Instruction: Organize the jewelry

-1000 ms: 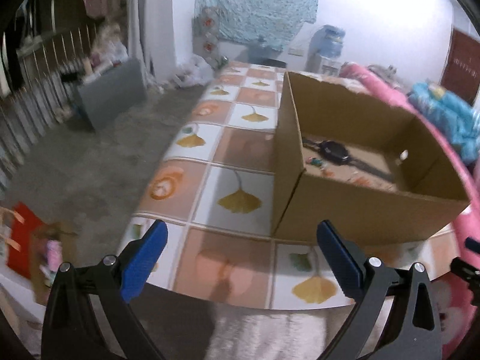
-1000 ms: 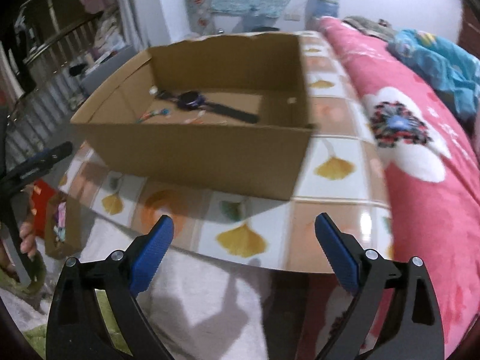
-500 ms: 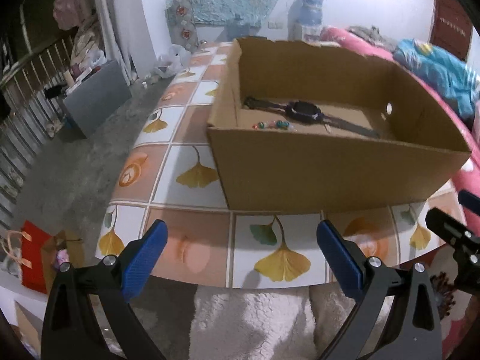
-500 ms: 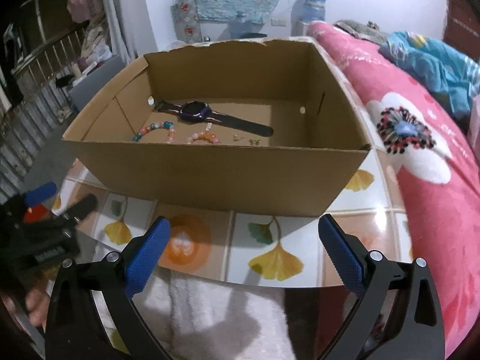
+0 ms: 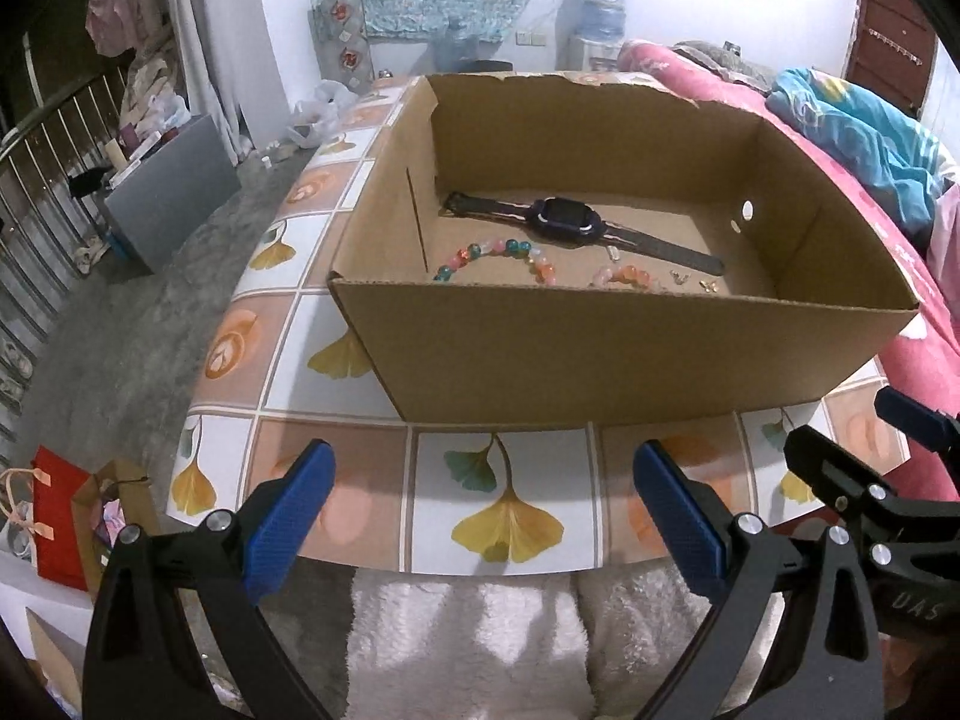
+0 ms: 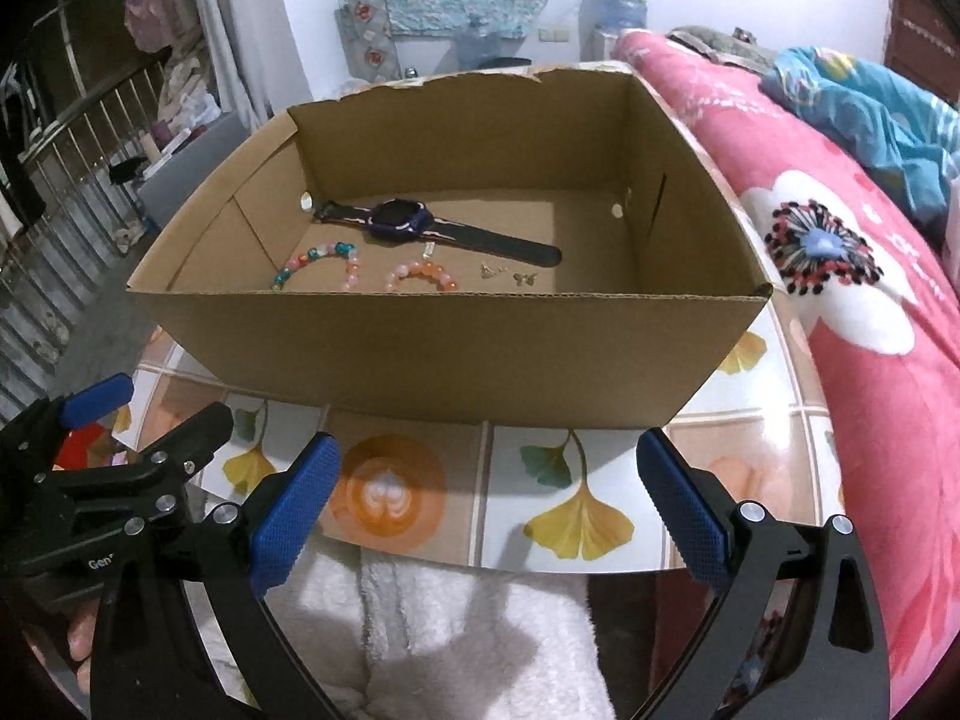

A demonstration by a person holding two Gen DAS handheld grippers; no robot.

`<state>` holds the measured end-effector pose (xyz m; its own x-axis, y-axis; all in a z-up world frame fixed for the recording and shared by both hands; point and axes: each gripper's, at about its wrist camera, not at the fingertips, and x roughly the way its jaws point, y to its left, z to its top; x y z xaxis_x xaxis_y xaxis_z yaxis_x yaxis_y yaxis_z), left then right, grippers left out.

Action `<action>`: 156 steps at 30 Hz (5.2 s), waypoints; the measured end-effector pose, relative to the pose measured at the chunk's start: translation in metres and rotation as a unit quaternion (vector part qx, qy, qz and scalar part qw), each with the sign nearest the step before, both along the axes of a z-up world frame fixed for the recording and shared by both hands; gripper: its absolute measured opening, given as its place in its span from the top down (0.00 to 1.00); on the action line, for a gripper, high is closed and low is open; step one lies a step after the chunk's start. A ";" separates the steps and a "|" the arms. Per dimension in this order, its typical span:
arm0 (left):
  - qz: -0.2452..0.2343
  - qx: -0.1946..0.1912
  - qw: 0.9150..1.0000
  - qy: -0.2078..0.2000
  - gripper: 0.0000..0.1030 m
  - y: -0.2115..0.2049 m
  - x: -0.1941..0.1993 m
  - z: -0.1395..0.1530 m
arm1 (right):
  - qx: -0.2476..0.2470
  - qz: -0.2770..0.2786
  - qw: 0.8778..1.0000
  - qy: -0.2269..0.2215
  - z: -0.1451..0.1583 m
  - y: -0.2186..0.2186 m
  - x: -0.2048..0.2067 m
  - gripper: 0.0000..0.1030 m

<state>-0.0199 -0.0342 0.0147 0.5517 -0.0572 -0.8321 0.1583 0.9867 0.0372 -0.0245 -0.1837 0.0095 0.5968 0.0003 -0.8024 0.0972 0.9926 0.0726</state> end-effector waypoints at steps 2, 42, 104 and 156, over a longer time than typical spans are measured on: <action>0.001 0.000 1.000 0.000 0.05 0.000 0.001 0.000 | -0.002 0.000 1.000 -0.001 0.000 0.001 0.000 0.08; 0.012 0.005 1.000 0.012 0.05 0.003 0.006 -0.005 | -0.005 0.000 1.000 0.006 -0.003 0.000 0.004 0.08; 0.014 0.008 1.000 0.010 0.06 0.005 0.008 -0.001 | -0.004 0.004 1.000 0.005 -0.004 -0.002 0.006 0.08; 0.013 0.008 1.000 0.010 0.06 0.006 0.008 0.000 | -0.002 0.005 1.000 0.007 -0.004 -0.003 0.006 0.08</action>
